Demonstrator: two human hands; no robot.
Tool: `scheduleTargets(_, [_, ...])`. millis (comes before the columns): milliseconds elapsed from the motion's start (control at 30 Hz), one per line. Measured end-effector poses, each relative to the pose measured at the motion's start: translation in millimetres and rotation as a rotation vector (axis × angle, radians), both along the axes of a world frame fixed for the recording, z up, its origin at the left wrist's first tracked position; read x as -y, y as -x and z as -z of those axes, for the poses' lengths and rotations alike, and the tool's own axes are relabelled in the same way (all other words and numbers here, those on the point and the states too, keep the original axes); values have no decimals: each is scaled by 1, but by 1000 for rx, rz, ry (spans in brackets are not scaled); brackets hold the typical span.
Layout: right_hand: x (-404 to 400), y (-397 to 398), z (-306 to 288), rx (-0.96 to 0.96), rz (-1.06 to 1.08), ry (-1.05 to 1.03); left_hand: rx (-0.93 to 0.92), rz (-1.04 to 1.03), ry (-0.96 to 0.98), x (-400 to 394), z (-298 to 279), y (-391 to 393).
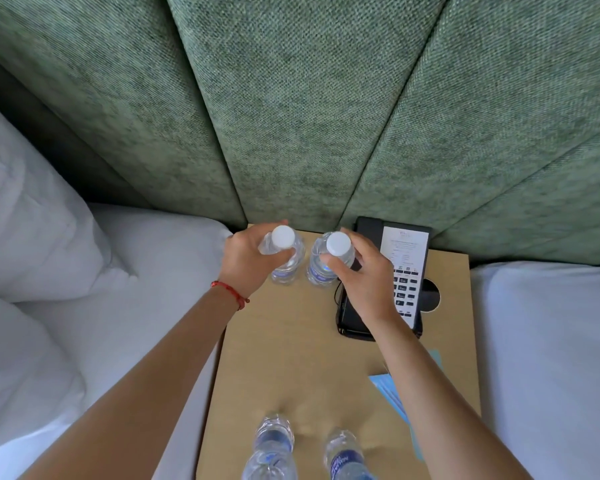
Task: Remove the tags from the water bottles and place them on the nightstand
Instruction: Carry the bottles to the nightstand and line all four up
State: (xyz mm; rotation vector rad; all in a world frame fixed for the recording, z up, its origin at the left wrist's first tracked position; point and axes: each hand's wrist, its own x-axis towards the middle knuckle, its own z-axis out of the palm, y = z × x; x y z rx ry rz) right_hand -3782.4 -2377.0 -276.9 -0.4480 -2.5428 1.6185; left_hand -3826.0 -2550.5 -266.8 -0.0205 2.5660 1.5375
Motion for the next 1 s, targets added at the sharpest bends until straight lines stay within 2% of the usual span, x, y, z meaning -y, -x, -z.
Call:
scheduleTargets(267, [-6,1,-3,44,-83,-1,-17,-22,47,-1,4,-5])
scheduleTargets(567, [4,-2,-7,63,-38,-274,1,-12,34,0,6,-4])
scheduleTargets(767, [-7,-2,-9,53,-149,-139,61,51,19,3,4,-1])
scheduleTargets(867, [-7,-5,-7,0,-169,-162,35,-50,-14,-5,5,-7])
scheduleTargets(1000, [-5,-7,-6,-3,-142,-153,10,-188,52,-16,6,-10])
